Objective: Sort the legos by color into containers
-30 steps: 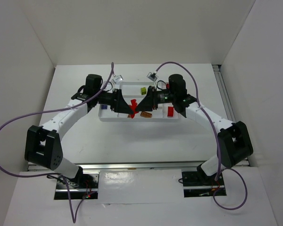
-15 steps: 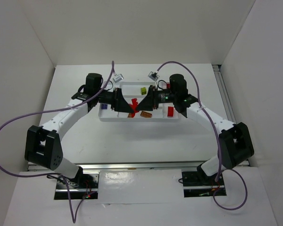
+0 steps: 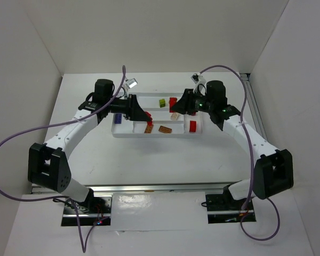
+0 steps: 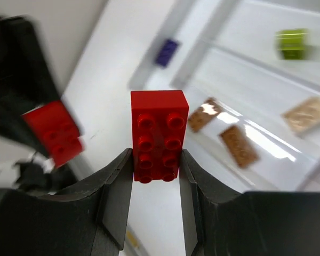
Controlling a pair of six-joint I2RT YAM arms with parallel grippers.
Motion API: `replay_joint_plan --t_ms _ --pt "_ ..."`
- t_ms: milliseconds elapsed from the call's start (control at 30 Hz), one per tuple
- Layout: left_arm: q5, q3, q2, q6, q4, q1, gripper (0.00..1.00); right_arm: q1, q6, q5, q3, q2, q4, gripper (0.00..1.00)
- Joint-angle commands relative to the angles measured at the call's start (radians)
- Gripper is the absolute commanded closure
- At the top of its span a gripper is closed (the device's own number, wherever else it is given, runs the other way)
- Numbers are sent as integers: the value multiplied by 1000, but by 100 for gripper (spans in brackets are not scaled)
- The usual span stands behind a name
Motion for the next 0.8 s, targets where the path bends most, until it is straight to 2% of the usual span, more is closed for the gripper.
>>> replay_joint_plan --t_ms 0,67,133,267,467,633,767 --pt "-143 100 2 -16 -64 8 100 -3 -9 457 69 -24 -175 97" --pt "-221 123 11 -16 -112 8 100 -3 0 659 79 16 -238 97" --pt "-342 136 11 -28 -172 8 100 -12 -6 705 79 41 -239 97" --pt "-418 104 -16 -28 -196 8 100 -23 -26 757 108 136 -248 97" --pt "-418 67 -27 -28 -196 8 100 -23 -44 881 168 251 -248 97" --pt "-441 67 -49 -8 -216 8 100 -23 -73 915 204 319 -248 97" --pt "-416 58 -58 -8 -216 8 100 -23 -82 915 237 345 -257 91"
